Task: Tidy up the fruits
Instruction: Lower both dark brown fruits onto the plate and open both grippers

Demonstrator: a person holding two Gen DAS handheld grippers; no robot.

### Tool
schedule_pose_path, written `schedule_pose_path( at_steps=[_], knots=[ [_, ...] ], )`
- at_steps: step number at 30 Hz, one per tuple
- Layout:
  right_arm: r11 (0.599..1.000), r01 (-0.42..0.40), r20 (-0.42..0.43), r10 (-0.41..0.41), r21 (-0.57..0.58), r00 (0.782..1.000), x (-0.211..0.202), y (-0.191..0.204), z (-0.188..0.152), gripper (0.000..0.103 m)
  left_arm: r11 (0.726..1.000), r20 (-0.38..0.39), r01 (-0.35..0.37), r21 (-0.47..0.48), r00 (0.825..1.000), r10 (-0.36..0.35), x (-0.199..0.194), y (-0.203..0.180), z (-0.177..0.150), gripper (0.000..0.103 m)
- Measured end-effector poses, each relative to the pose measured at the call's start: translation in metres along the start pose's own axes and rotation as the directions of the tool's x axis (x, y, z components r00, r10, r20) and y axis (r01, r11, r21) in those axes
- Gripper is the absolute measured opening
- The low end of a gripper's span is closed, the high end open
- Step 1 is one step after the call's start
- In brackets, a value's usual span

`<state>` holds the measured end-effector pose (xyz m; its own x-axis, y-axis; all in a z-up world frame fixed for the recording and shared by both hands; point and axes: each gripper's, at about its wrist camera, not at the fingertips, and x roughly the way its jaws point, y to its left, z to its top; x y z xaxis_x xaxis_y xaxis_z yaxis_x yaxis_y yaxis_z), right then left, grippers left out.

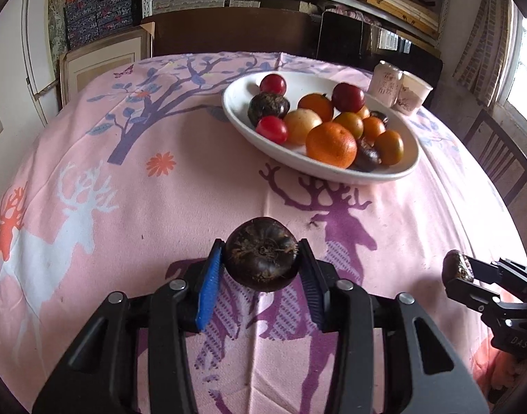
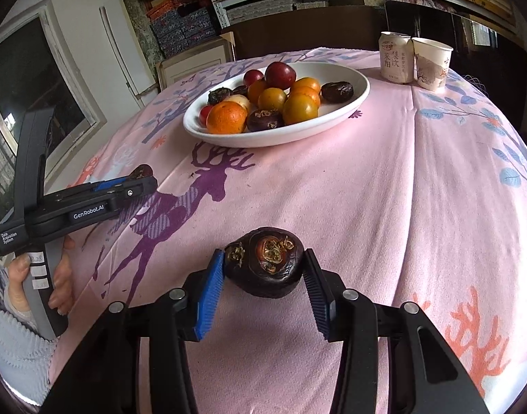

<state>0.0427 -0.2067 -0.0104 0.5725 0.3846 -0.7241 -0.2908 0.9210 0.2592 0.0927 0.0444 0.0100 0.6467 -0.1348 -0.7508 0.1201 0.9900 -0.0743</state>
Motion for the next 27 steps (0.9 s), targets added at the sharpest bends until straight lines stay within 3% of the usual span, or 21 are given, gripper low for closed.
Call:
schedule_pose_path(
  at_steps=[3, 6, 13, 17, 20, 27],
  knots=[
    [1.000, 0.002, 0.037, -0.003, 0.024, 0.999, -0.006, -0.006, 0.014, 0.047, 1.000, 0.038, 0.022, 0.021, 0.999, -0.023, -0.009, -0.007, 0.022, 0.042],
    [0.999, 0.015, 0.067, -0.018, 0.035, 0.998, -0.009, -0.011, 0.045, 0.046, 0.999, 0.074, -0.004, 0.042, 0.997, 0.000, -0.006, -0.012, 0.056, 0.042],
    [0.997, 0.036, 0.157, -0.046, 0.068, 0.987, 0.005, -0.016, 0.125, 0.046, 1.000, 0.067, 0.016, 0.013, 0.998, -0.016, 0.035, -0.011, 0.116, 0.042],
    [0.995, 0.045, 0.152, -0.058, 0.090, 0.987, 0.041, -0.022, 0.150, 0.046, 0.999, 0.036, 0.036, 0.011, 0.999, -0.036, 0.065, -0.016, 0.124, 0.042],
    [0.995, 0.055, 0.123, -0.064, 0.079, 0.990, 0.065, -0.023, 0.151, 0.046, 0.999, 0.018, 0.013, 0.050, 1.000, -0.014, 0.079, -0.021, 0.120, 0.042],
    [0.993, 0.117, 0.164, -0.117, 0.009, 0.979, 0.062, -0.011, 0.142, 0.050, 0.997, 0.037, -0.030, 0.076, 0.999, 0.027, 0.077, -0.028, 0.109, 0.042]
  ],
)
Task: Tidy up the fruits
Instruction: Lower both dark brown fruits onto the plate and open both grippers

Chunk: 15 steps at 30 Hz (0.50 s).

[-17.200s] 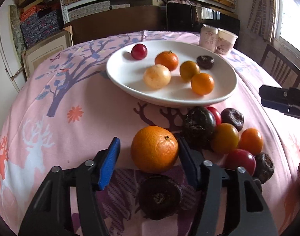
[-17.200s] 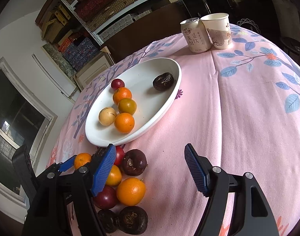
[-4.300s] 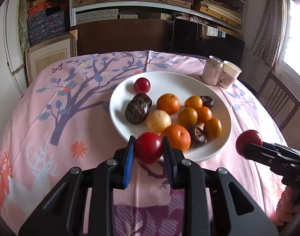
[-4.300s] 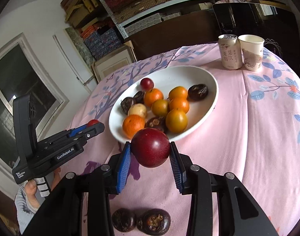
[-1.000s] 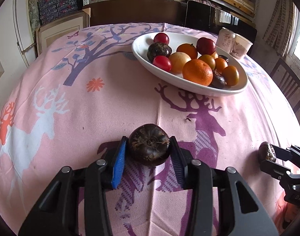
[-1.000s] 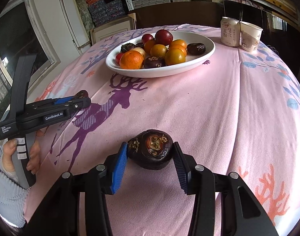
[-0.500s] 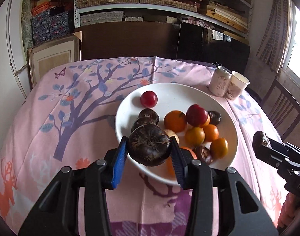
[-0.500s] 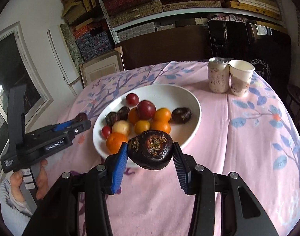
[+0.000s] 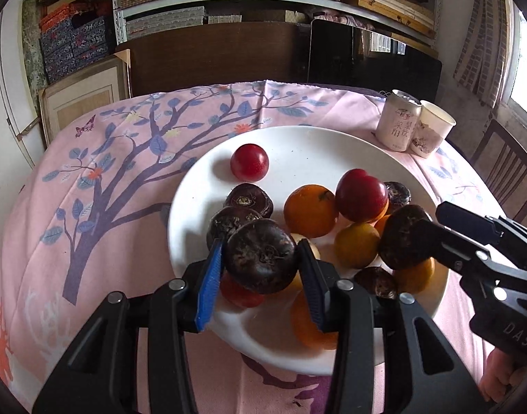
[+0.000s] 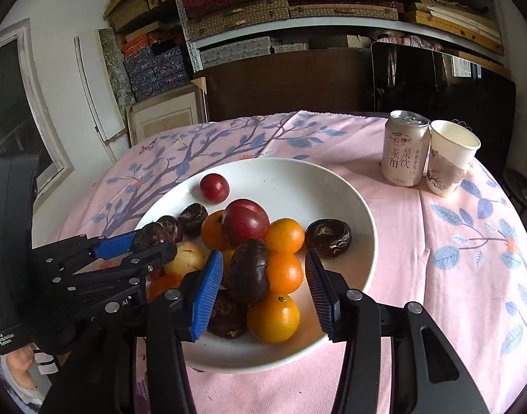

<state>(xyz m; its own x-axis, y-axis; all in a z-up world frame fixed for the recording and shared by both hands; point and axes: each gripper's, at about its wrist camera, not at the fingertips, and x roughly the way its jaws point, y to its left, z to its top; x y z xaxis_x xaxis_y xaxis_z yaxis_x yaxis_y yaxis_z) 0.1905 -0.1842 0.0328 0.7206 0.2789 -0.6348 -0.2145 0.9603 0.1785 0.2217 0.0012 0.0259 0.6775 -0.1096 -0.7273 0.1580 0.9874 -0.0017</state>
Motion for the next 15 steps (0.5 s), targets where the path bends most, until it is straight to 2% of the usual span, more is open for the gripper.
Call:
schedule_pose_path(
  at_steps=[3, 5, 9, 15],
  knots=[
    [1.000, -0.001, 0.015, 0.001, -0.009, 1.000, -0.008, 0.004, -0.003, 0.050, 1.000, 0.020, -0.018, 0.009, 1.000, 0.018, -0.009, -0.003, -0.005, 0.044],
    [1.000, 0.006, 0.016, -0.005, -0.025, 1.000, -0.012, 0.008, -0.007, 0.050, 0.999, 0.044, -0.033, 0.004, 0.998, 0.033, -0.018, -0.003, -0.008, 0.052],
    [0.999, 0.003, 0.018, -0.002, -0.033, 1.000, -0.020, 0.013, -0.015, 0.050, 0.998, 0.091, -0.055, -0.001, 0.994, 0.055, -0.035, -0.004, -0.012, 0.055],
    [1.000, -0.020, 0.039, 0.020, -0.014, 0.999, -0.035, 0.016, -0.020, 0.050, 0.994, 0.156, -0.111, 0.006, 0.982, 0.108, -0.058, -0.011, -0.018, 0.062]
  ],
)
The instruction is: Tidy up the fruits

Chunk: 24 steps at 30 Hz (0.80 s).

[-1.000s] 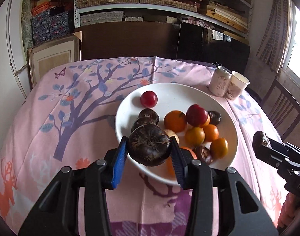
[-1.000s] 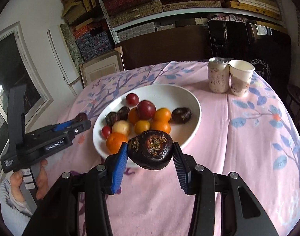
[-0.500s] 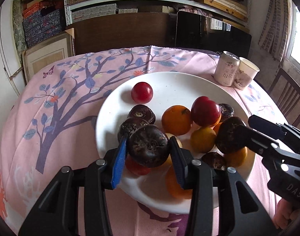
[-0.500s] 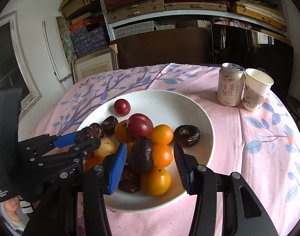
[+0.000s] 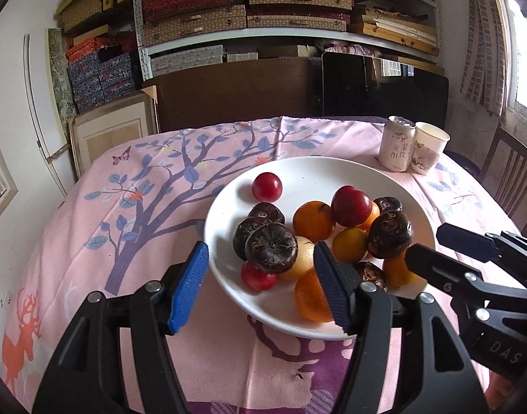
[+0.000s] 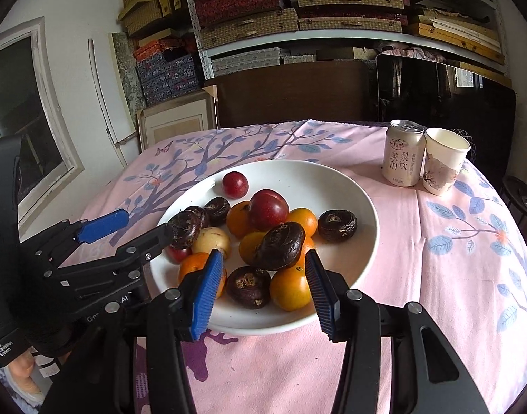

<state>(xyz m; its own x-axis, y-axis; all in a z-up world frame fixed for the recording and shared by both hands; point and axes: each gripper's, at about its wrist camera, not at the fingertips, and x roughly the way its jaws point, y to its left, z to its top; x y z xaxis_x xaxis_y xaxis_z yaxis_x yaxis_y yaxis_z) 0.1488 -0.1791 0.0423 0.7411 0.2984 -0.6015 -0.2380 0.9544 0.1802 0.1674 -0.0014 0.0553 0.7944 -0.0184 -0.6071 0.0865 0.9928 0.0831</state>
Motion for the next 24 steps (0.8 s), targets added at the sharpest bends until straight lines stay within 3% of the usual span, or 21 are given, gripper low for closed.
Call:
schedule_pose_path(
  at_steps=[9, 16, 19, 21, 23, 24],
  knots=[
    [0.999, -0.021, 0.018, 0.020, 0.030, 1.000, -0.018, 0.001, -0.013, 0.050, 1.000, 0.064, -0.023, 0.014, 0.998, 0.022, -0.028, -0.011, -0.008, 0.069],
    [0.998, -0.025, 0.052, 0.022, 0.058, 0.998, -0.036, -0.003, -0.023, 0.056, 0.999, 0.092, -0.045, -0.009, 0.995, 0.046, -0.050, -0.009, -0.022, 0.085],
    [0.998, -0.017, 0.077, 0.012, 0.066, 0.997, -0.045, -0.004, -0.028, 0.066, 0.997, 0.108, -0.078, -0.022, 0.991, 0.080, -0.058, -0.006, -0.026, 0.098],
    [0.996, -0.014, 0.097, 0.006, 0.082, 0.995, -0.052, -0.006, -0.033, 0.086, 0.997, 0.110, -0.064, -0.034, 0.992, 0.067, -0.063, -0.004, -0.029, 0.098],
    [0.995, 0.003, 0.137, -0.017, 0.096, 0.990, -0.062, -0.008, -0.036, 0.098, 0.998, 0.125, -0.056, -0.037, 0.990, 0.061, -0.068, -0.004, -0.034, 0.098],
    [0.995, 0.025, 0.162, -0.040, 0.097, 0.986, -0.068, -0.009, -0.038, 0.099, 0.998, 0.124, -0.060, -0.031, 0.990, 0.064, -0.070, -0.006, -0.037, 0.098]
  ],
)
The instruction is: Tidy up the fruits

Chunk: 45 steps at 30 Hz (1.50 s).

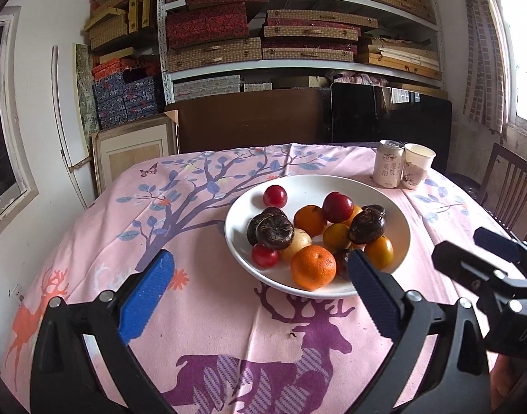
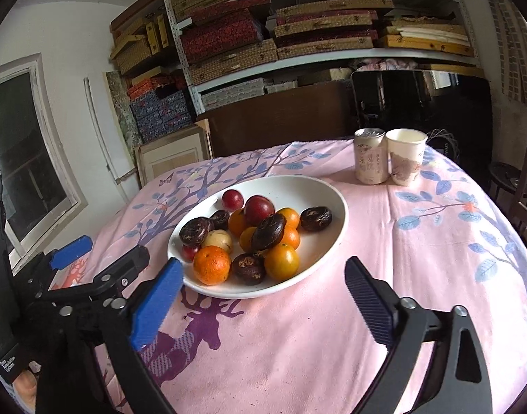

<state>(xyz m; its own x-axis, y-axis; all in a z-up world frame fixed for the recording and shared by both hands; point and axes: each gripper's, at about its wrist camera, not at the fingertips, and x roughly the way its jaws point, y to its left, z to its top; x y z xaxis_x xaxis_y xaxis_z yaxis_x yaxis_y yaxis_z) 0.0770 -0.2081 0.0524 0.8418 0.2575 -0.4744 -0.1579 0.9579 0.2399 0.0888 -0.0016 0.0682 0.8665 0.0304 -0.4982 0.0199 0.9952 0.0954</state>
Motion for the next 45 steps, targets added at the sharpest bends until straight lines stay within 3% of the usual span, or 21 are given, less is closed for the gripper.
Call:
schedule_pose_path(
  at_steps=[4, 8, 25, 45],
  knots=[
    [0.998, 0.043, 0.048, -0.041, -0.044, 0.998, -0.013, 0.002, 0.001, 0.099, 0.999, -0.026, 0.009, 0.052, 1.000, -0.008, -0.004, -0.009, -0.005, 0.098],
    [0.997, 0.051, -0.014, -0.052, -0.066, 0.999, -0.009, 0.003, -0.002, 0.099, 0.997, -0.040, -0.038, 0.074, 0.998, 0.041, -0.008, -0.015, -0.010, 0.098],
    [0.997, 0.047, -0.013, -0.048, -0.062, 0.999, -0.013, 0.006, -0.008, 0.099, 0.997, -0.084, 0.056, 0.062, 0.995, -0.050, -0.010, -0.016, -0.012, 0.098],
    [0.997, 0.042, -0.010, -0.042, -0.061, 0.999, -0.017, 0.009, -0.006, 0.099, 0.997, -0.092, 0.060, 0.058, 0.994, -0.054, -0.008, -0.016, -0.013, 0.098]
  ],
)
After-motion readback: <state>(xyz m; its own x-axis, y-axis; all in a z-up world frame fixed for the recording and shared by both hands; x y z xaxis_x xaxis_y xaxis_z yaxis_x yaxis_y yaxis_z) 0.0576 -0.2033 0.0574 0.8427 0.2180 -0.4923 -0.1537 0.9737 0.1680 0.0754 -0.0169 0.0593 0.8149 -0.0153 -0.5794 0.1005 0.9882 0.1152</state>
